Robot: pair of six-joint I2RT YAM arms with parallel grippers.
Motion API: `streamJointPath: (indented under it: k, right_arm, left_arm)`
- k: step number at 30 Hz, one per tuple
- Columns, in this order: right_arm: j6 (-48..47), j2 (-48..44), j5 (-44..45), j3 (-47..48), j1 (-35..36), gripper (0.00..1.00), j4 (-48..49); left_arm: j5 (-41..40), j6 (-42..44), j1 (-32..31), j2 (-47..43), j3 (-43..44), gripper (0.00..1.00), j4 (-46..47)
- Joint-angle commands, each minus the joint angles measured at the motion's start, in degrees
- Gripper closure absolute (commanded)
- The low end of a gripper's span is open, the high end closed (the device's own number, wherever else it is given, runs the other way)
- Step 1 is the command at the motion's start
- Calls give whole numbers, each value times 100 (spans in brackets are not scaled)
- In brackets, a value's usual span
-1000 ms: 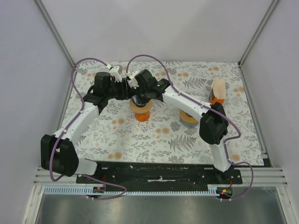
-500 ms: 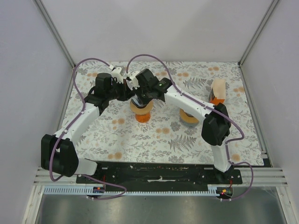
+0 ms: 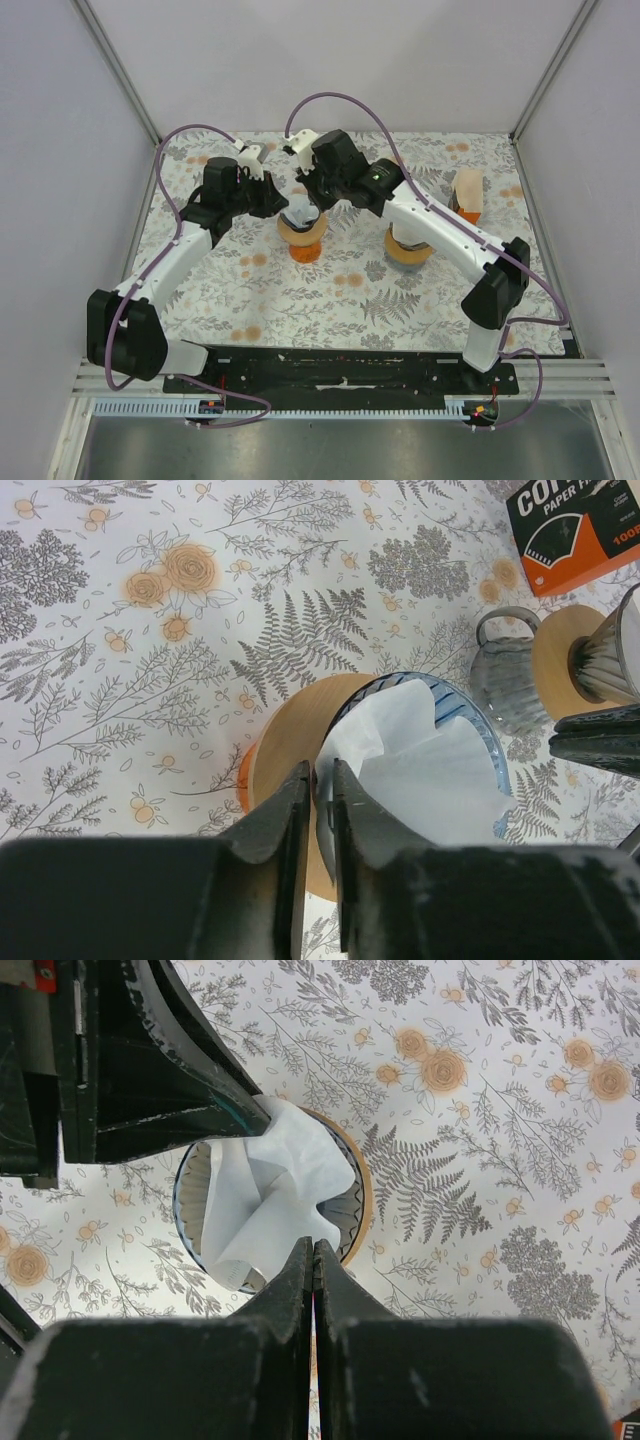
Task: Place the coffee filter in the dripper
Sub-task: Place the coffee filter in the coffee dripper.
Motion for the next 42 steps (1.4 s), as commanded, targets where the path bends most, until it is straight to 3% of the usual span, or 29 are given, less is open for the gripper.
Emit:
streamJointPath:
  k: [1, 8, 23, 33, 36, 42]
  right_arm:
    - [-132, -262, 131, -168, -18, 100, 109]
    - [-167, -315, 184, -256, -36, 96, 118]
    - [-194, -482, 237, -388, -89, 93, 153]
    - [-247, -938, 588, -502, -185, 85, 153]
    - [-255, -1184, 746, -660, -352, 71, 170]
    - [-194, -1965, 1160, -1415, -974, 19, 319]
  left_arm:
    - [-14, 309, -12, -190, 96, 74, -138]
    - [110, 344, -12, -234, 325, 51, -367]
    - [22, 467, -3, -296, 685, 15, -868]
    - [-48, 485, 155, -366, 1283, 10, -1123]
    - [-162, 468, 216, -401, 1380, 9, -1167]
    - [-549, 345, 646, -436, 1468, 8, -1229]
